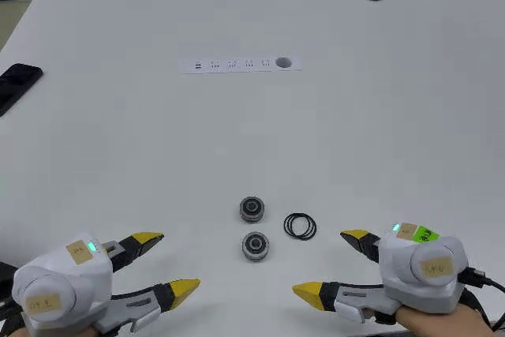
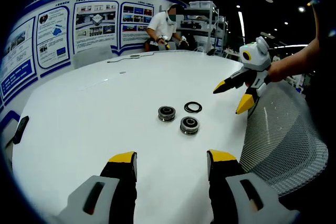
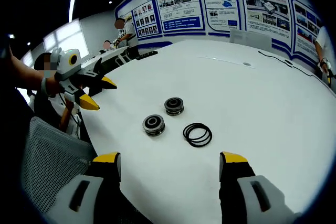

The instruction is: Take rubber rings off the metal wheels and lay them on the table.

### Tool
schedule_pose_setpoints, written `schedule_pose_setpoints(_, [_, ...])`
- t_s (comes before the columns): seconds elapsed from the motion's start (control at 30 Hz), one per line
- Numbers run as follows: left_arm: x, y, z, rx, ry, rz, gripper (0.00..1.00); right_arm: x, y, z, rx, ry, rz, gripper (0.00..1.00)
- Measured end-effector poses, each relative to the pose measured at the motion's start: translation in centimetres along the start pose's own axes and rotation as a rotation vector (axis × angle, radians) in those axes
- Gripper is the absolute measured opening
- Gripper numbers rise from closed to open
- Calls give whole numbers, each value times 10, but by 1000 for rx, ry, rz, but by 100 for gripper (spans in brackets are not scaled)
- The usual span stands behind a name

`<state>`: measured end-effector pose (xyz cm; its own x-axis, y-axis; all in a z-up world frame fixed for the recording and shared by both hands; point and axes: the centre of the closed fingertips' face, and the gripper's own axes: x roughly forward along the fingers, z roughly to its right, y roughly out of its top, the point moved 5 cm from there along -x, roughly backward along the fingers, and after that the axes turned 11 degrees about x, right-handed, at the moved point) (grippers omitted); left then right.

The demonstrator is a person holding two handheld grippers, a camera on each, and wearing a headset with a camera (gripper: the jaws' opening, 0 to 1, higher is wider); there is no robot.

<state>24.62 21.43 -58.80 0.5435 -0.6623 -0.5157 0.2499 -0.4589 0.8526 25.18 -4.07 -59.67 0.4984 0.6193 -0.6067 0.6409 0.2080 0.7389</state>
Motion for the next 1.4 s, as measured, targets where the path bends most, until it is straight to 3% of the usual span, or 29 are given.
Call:
schedule_pose_setpoints(0.47, [-10,-2,14,-43,2,35,72,0,-7,-7,-42,13,18,92])
schedule_pose_setpoints(0.77, [-13,-8,16,-73,8,34,84,2,-13,-10,-77,22,4,99])
schedule_pose_setpoints(1.0, [-14,-10,20,-86,12,27,94,1,-9,-7,-82,13,41,99])
schedule_pose_setpoints(1.4, [-16,-12,16,-92,33,24,94,-2,-9,-5,-80,3,41,99])
